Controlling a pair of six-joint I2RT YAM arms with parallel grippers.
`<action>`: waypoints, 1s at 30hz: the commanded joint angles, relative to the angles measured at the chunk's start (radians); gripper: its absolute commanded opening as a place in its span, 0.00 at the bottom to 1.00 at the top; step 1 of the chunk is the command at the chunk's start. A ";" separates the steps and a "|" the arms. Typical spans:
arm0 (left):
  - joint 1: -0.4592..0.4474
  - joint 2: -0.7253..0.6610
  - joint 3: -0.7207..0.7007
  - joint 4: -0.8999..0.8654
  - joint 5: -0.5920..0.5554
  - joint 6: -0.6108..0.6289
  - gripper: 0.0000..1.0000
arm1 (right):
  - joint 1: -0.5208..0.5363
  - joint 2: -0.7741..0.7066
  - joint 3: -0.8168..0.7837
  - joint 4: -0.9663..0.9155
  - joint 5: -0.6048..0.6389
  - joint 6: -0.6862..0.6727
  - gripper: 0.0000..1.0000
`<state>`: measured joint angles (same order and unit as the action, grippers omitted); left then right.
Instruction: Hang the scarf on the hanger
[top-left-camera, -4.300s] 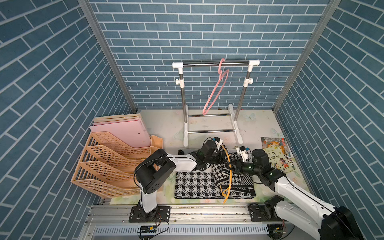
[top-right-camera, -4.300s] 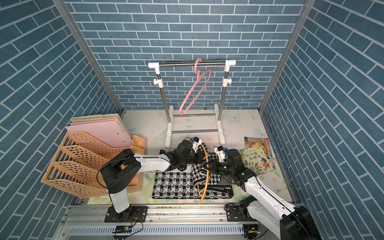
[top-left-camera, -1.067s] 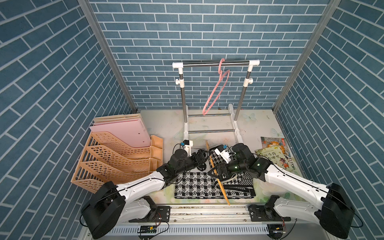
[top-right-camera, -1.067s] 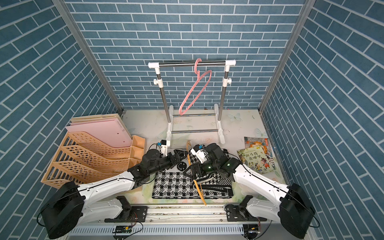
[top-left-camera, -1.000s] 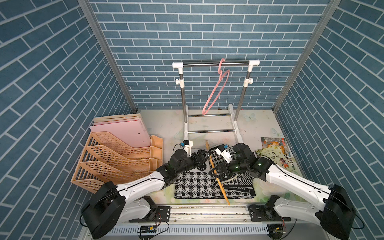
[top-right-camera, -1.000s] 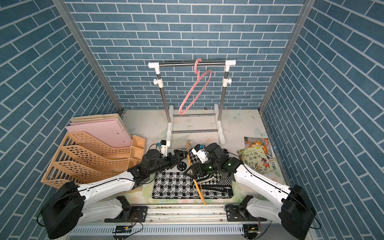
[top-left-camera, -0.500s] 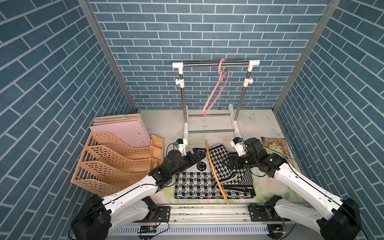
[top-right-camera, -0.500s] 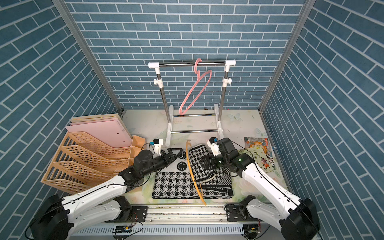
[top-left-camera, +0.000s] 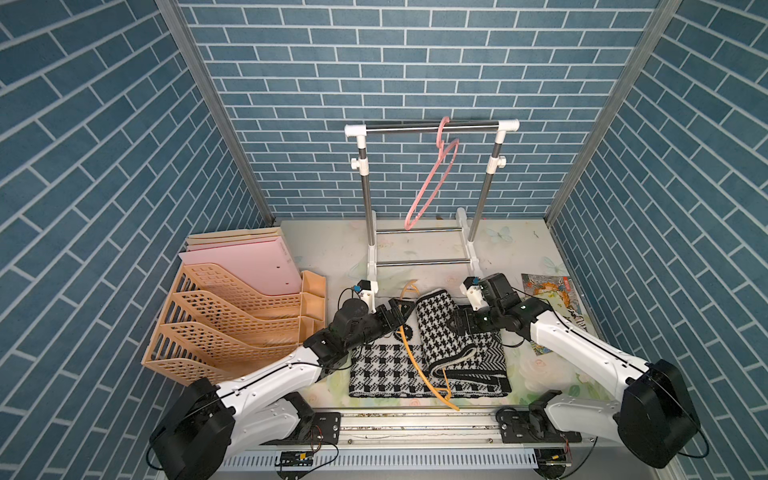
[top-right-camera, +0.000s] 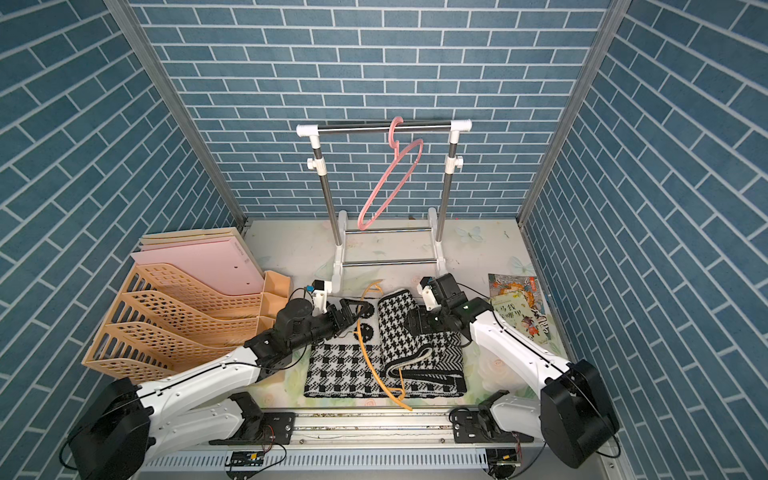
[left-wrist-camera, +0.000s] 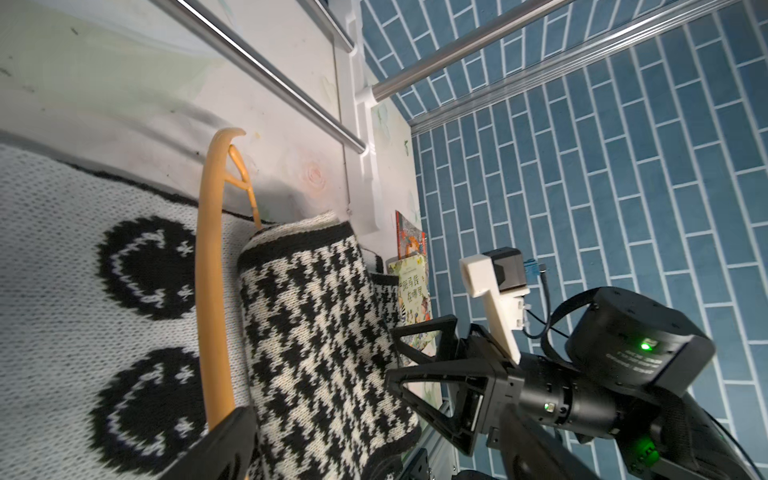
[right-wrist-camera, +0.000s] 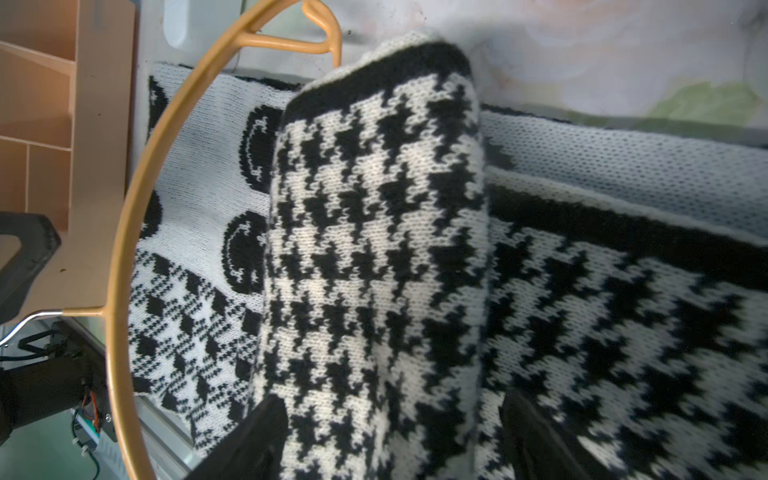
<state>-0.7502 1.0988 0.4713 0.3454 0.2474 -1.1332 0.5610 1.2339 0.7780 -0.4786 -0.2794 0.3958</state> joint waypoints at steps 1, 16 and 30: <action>0.004 -0.003 0.035 -0.074 0.033 0.070 0.90 | -0.033 -0.019 -0.020 0.010 0.022 0.015 0.85; 0.005 -0.005 0.174 -0.448 0.053 0.236 0.42 | -0.065 0.003 -0.034 0.019 -0.045 -0.012 0.84; 0.027 0.094 0.239 -0.500 0.040 0.304 0.01 | -0.124 0.074 -0.055 0.097 -0.170 0.013 0.67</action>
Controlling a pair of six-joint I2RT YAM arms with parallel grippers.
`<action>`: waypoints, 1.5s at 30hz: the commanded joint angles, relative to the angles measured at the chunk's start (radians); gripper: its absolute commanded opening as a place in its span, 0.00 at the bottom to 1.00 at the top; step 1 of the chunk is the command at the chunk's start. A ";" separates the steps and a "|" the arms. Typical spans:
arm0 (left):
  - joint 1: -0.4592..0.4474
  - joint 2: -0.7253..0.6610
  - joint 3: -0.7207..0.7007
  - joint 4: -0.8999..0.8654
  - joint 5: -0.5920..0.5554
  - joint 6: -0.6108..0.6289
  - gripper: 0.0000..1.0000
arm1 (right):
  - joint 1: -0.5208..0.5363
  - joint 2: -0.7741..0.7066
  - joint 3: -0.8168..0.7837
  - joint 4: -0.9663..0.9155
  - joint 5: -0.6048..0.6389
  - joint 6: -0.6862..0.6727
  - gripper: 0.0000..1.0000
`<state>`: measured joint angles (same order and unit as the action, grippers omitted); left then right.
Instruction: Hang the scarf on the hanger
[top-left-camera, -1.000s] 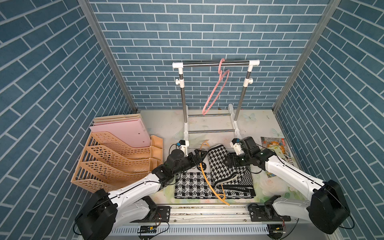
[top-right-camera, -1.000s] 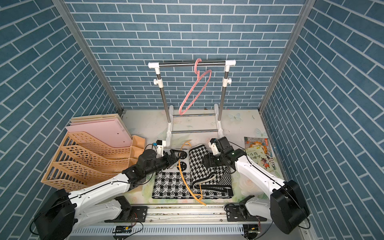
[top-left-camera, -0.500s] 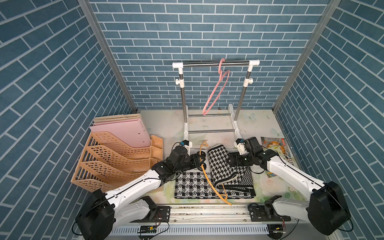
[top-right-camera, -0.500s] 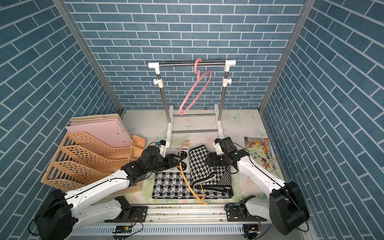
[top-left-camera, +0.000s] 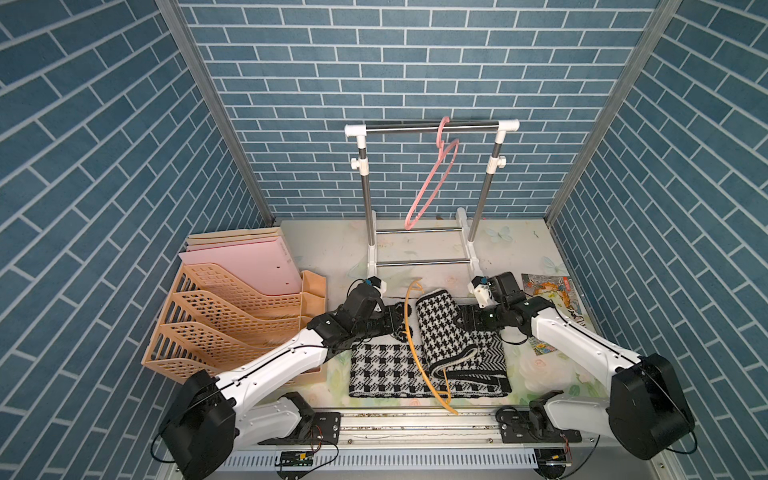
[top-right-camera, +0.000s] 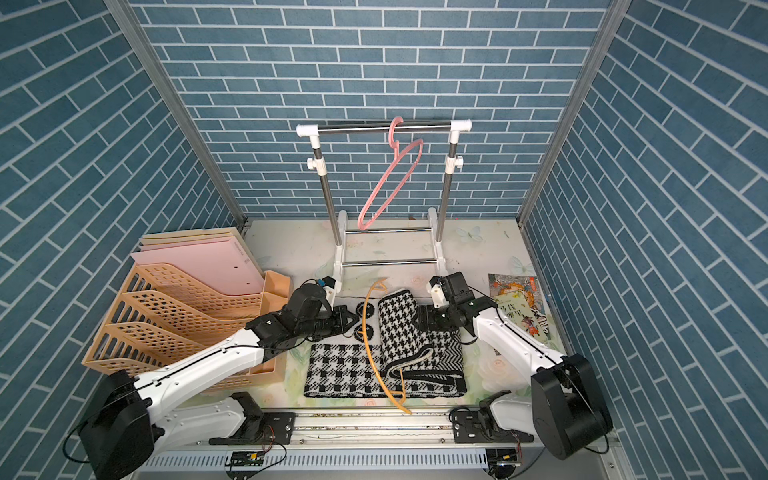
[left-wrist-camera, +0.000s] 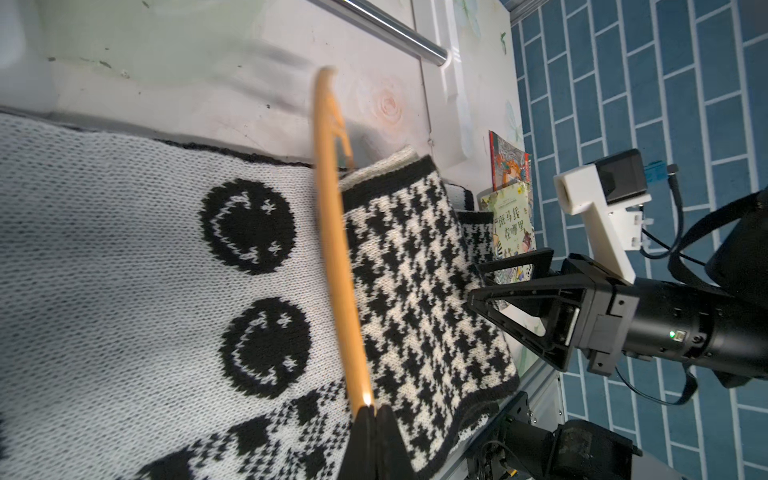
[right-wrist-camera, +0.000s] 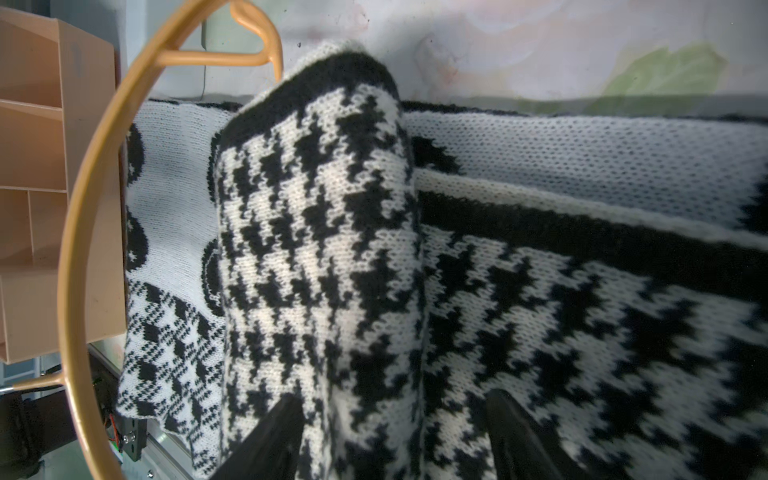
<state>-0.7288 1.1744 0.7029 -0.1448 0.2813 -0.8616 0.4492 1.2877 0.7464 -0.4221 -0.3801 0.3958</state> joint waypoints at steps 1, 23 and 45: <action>0.006 0.026 0.009 -0.003 0.010 0.034 0.00 | -0.013 0.026 -0.030 0.054 -0.095 0.019 0.63; 0.020 0.032 0.062 -0.005 0.051 0.044 0.00 | -0.064 -0.275 -0.085 -0.069 -0.058 0.105 0.00; -0.043 0.142 0.163 0.086 0.133 -0.021 0.00 | -0.128 -0.391 -0.075 -0.344 0.337 0.192 0.00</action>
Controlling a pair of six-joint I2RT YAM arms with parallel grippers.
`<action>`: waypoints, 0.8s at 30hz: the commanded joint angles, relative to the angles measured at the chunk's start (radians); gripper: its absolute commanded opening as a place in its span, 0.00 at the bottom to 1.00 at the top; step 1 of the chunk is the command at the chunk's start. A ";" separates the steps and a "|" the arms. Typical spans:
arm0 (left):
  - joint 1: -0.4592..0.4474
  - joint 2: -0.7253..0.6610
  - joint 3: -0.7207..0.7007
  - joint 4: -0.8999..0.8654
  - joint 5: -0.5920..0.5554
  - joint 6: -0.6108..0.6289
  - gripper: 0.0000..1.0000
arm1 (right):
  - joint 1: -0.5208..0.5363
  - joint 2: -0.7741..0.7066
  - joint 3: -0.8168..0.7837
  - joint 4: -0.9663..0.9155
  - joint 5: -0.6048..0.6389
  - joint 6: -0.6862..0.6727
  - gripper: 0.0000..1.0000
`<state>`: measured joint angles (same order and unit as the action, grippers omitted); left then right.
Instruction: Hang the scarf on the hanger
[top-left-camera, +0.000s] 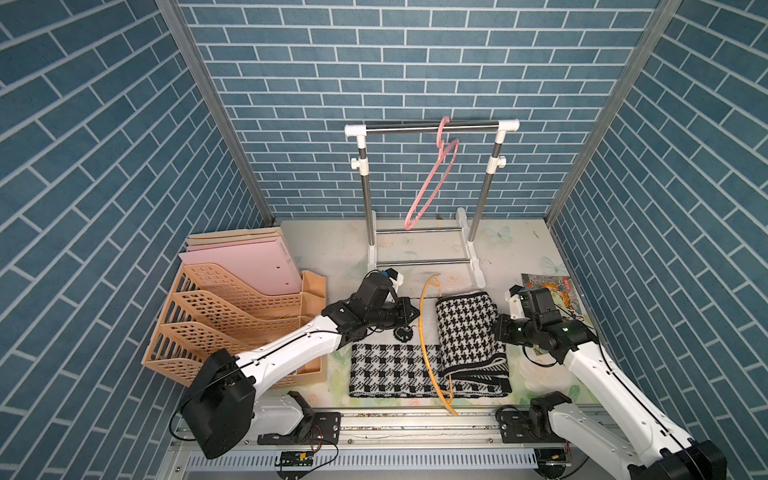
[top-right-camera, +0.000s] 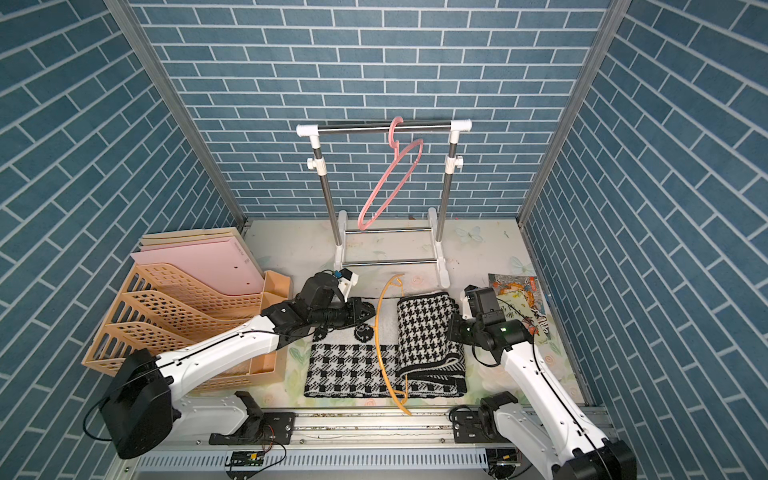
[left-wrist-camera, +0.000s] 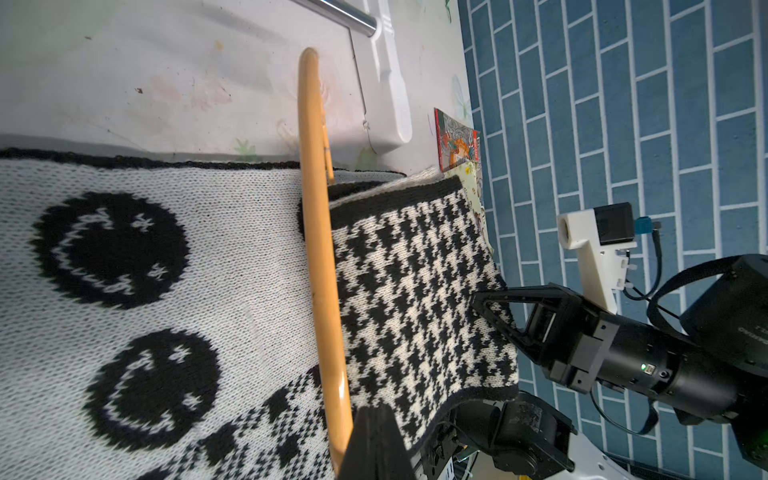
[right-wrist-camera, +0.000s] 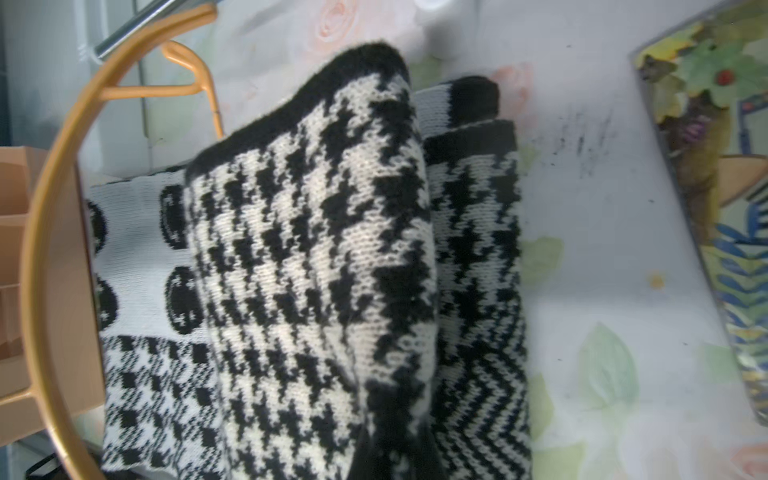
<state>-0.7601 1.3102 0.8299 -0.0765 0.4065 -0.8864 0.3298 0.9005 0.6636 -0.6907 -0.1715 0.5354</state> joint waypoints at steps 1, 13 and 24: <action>-0.014 0.008 0.044 0.010 0.005 0.006 0.00 | -0.009 0.000 0.010 -0.080 0.144 0.060 0.00; -0.015 0.028 0.092 -0.048 -0.013 0.030 0.00 | -0.018 0.063 0.004 -0.083 0.265 0.122 0.00; -0.015 0.060 0.117 -0.052 -0.008 0.032 0.00 | -0.019 0.034 0.161 -0.111 0.329 0.066 0.64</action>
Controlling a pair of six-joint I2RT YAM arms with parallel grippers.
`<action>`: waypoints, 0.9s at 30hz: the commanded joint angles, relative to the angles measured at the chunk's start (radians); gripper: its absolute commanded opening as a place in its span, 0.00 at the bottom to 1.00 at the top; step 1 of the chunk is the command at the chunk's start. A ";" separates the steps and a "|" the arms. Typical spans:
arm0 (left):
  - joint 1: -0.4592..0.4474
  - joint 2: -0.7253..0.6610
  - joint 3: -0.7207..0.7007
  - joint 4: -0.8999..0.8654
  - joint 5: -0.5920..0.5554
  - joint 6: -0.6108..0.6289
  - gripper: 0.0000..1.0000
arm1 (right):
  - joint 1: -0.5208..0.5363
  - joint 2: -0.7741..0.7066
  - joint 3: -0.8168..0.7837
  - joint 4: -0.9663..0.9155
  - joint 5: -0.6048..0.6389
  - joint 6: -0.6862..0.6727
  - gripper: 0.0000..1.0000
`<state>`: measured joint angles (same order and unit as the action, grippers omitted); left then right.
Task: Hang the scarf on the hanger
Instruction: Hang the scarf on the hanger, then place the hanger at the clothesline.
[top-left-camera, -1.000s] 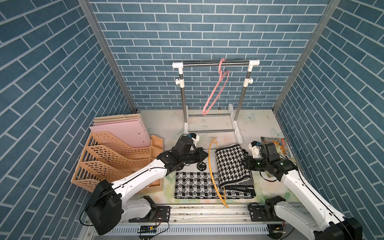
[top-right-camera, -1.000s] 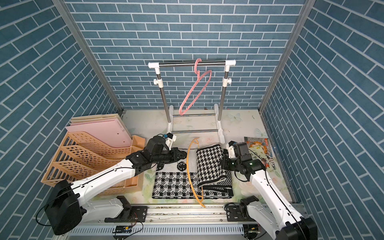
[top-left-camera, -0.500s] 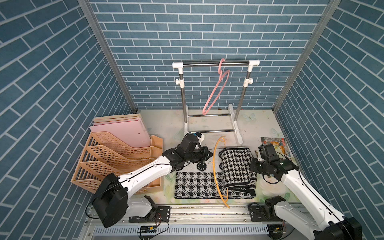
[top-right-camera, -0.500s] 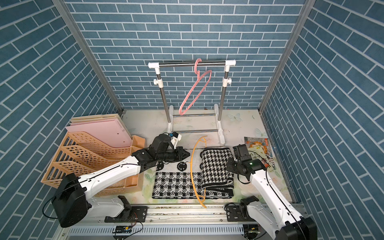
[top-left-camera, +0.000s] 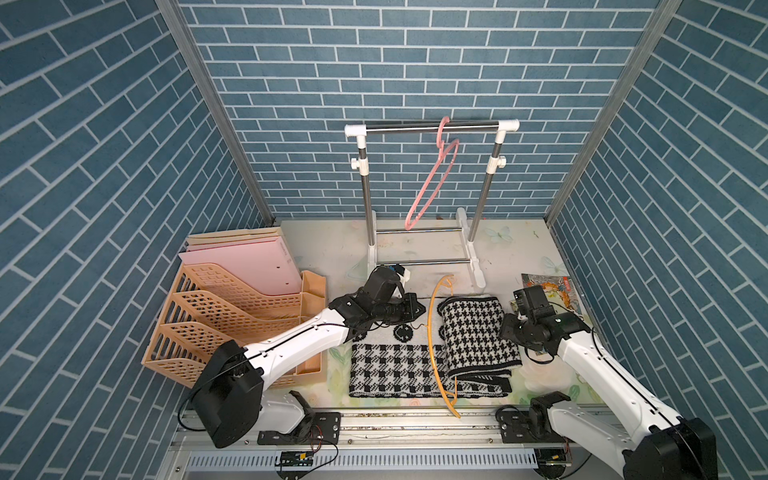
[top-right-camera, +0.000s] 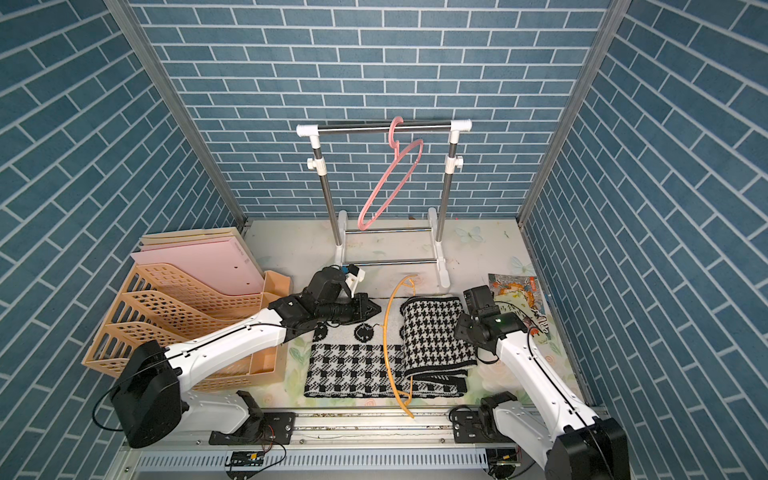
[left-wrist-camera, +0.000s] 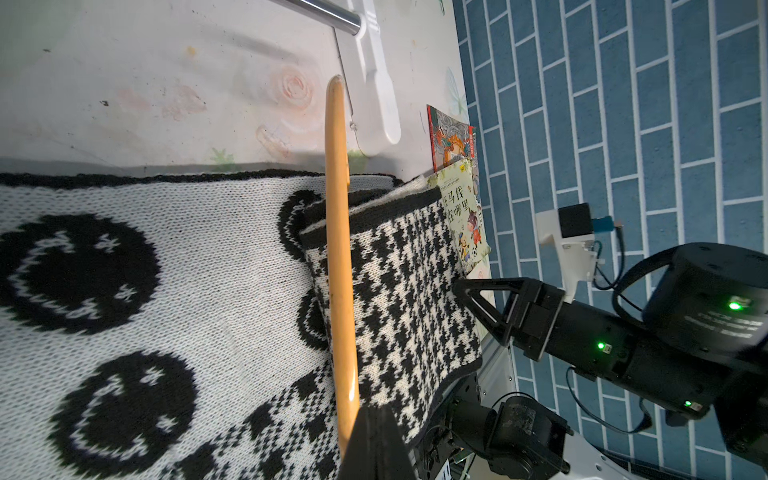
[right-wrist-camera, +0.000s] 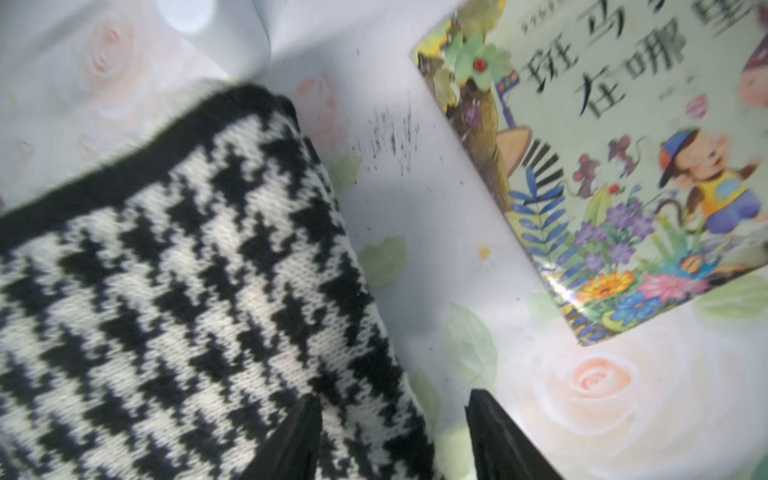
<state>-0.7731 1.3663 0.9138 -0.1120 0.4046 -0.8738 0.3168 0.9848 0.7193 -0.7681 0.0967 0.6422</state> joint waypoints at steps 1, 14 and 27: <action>-0.003 0.005 0.039 -0.022 -0.008 0.017 0.00 | -0.006 -0.066 0.142 -0.041 0.060 -0.069 0.65; -0.002 0.015 0.107 -0.052 -0.021 -0.057 0.00 | 0.382 -0.228 0.069 0.218 -0.218 -0.122 0.65; -0.010 0.010 0.114 -0.052 -0.044 -0.077 0.00 | 0.760 -0.104 -0.205 0.634 -0.226 0.047 0.58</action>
<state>-0.7776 1.3758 1.0027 -0.1638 0.3771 -0.9463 1.0496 0.8581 0.5385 -0.2546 -0.1379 0.6300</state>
